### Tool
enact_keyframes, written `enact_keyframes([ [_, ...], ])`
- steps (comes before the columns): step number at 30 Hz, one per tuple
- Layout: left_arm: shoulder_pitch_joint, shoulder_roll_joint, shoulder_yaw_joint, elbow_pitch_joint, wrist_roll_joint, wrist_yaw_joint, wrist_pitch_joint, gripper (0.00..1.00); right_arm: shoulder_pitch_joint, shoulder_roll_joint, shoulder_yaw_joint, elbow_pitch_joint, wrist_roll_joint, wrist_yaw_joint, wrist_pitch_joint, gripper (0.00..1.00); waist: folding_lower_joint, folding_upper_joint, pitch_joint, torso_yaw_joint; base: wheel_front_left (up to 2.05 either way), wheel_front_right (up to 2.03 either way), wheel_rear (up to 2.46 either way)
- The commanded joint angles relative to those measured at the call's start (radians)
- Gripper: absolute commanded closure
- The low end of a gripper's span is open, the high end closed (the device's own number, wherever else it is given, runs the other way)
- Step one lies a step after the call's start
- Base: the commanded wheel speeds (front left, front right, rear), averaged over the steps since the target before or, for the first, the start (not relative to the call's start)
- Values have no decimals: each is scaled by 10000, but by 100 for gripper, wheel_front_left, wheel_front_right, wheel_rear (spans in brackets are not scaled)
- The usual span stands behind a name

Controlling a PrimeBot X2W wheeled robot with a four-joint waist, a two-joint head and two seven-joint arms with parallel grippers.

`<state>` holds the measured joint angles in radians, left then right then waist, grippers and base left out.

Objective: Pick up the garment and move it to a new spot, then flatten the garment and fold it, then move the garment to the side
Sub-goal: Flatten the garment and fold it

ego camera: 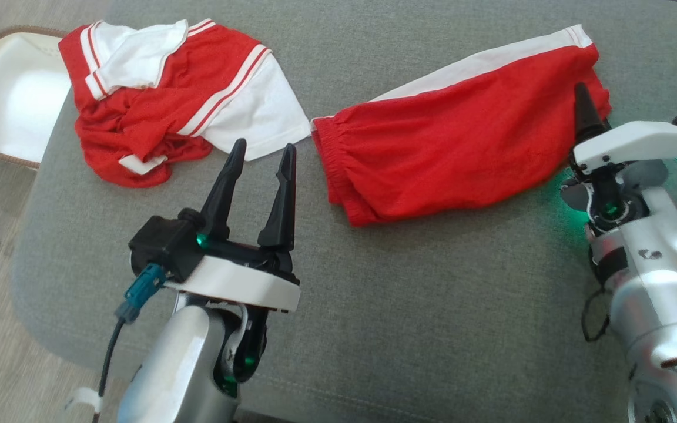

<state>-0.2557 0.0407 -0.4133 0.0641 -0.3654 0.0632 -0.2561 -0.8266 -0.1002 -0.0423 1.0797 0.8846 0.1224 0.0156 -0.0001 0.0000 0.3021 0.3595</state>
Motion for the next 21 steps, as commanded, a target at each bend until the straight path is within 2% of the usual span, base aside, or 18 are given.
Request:
enact_keyframes([
  [1,-299,95,256,-386,-90,59,-57,0,237,499,226,479,-41,83,-49,0,1,0,-30,-34,0,0,0],
  [12,-66,95,142,-244,-225,80,-57,0,23,499,744,1637,-82,83,-370,0,1,0,-660,-413,0,0,0],
  [21,97,95,-66,-326,-354,168,-57,0,-170,394,496,2098,-764,83,-531,0,1,0,-896,-507,0,0,0],
])
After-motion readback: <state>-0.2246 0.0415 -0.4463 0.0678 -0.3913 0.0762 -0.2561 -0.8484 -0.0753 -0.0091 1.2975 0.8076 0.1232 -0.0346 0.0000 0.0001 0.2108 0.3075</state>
